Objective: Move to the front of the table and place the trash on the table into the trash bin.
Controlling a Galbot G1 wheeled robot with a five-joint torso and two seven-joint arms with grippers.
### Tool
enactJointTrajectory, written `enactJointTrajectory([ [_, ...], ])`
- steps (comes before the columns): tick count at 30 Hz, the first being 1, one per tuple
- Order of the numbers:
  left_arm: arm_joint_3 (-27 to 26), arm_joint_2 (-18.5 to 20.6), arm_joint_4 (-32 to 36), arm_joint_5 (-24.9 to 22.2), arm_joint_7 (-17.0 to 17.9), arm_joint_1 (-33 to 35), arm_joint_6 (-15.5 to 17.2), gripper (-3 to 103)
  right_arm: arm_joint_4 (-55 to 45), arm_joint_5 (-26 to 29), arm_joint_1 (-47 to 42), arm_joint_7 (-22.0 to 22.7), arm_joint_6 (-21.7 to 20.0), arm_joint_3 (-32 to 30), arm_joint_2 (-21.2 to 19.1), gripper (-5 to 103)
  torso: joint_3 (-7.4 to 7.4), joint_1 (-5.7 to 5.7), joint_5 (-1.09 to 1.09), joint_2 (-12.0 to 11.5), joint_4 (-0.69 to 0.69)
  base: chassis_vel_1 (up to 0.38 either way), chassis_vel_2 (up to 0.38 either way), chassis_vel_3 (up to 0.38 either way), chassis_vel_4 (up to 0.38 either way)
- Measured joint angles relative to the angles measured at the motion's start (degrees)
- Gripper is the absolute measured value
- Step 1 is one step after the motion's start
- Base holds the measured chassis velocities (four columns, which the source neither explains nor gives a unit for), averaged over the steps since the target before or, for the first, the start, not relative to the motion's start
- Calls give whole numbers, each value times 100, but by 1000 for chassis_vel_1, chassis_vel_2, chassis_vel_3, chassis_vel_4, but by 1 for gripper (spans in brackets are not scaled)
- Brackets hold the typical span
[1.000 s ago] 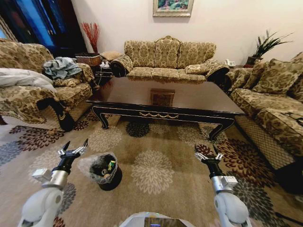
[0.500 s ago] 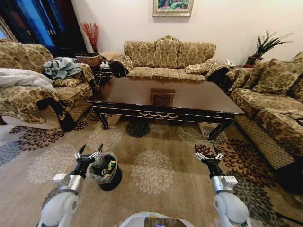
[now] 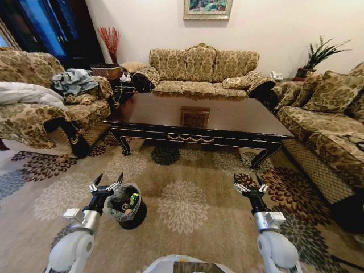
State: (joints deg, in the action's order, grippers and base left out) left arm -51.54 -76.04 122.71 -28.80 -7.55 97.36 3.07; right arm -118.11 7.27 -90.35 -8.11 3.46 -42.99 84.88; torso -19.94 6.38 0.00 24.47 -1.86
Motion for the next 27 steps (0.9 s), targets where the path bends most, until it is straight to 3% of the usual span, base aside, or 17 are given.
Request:
enactJointTrajectory([
  [27, -5, 4, -5, -7, -1, -1, 2, 100, 0, 0, 0, 0, 0, 0, 0, 100, 0, 0, 0, 0, 0, 0, 0, 0, 0],
])
